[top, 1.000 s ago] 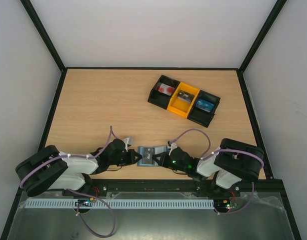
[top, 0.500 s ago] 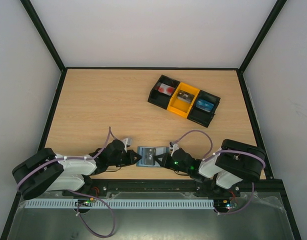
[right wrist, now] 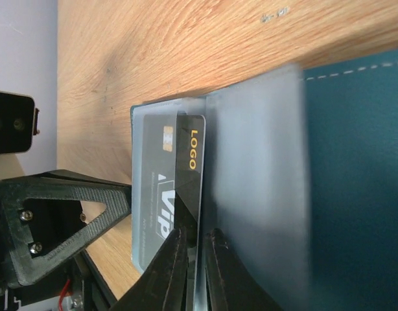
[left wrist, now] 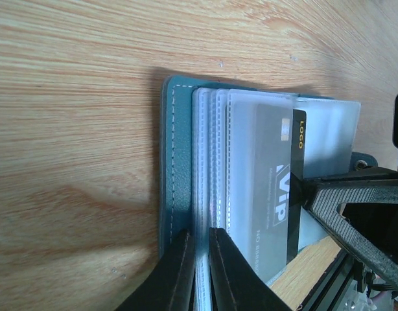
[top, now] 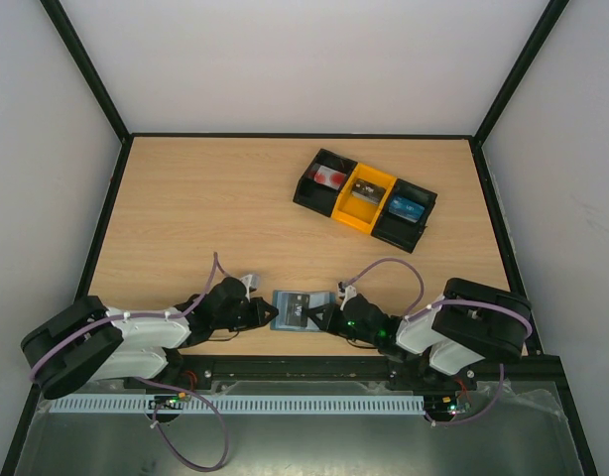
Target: Take the credit cards out of the card holder
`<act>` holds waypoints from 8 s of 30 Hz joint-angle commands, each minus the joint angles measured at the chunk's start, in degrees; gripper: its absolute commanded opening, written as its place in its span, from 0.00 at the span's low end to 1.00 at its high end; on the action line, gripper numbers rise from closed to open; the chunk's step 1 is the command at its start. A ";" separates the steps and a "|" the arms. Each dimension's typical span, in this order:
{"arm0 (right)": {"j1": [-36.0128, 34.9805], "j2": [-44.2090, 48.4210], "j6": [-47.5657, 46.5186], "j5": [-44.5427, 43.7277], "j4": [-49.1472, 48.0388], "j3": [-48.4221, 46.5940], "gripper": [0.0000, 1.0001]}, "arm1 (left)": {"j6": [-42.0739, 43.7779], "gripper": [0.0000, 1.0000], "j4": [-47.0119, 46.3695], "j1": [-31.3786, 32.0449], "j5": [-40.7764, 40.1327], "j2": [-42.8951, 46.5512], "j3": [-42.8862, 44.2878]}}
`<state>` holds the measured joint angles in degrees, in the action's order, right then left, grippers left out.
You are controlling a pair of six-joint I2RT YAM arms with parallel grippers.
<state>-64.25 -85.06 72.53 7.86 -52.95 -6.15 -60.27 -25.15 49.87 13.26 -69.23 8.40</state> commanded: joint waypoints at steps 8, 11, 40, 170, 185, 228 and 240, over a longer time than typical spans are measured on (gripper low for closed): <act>-0.37 -7.25 2.34 1.00 -7.02 -0.68 0.17 | -0.11 0.08 3.88 0.47 -1.21 -1.17 -2.00; -0.37 -9.20 2.89 2.02 -9.91 -0.78 0.17 | -0.11 0.07 3.94 0.54 -1.26 -1.28 -1.99; -0.30 19.77 -2.80 -12.93 25.73 0.50 0.02 | -0.06 0.07 8.10 0.66 -4.63 1.78 -2.11; -0.29 59.39 -21.68 16.80 36.87 -2.13 0.11 | 21.37 0.03 20.10 2.25 23.90 19.63 17.91; -0.27 69.14 -7.93 -2.21 28.28 6.78 0.69 | 6.96 0.03 4.31 2.14 3.99 26.19 9.27; -0.38 28.50 0.50 2.28 -7.36 -0.27 0.02 | -6.65 0.04 -13.01 2.26 -6.80 27.85 1.37; -0.36 36.18 -3.67 -2.63 4.79 -1.36 0.02 | -1.17 0.98 1.92 2.31 -8.69 31.69 5.80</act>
<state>-64.51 -52.49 72.18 9.06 -54.85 -5.23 -64.77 -30.87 52.31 6.28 -38.87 10.85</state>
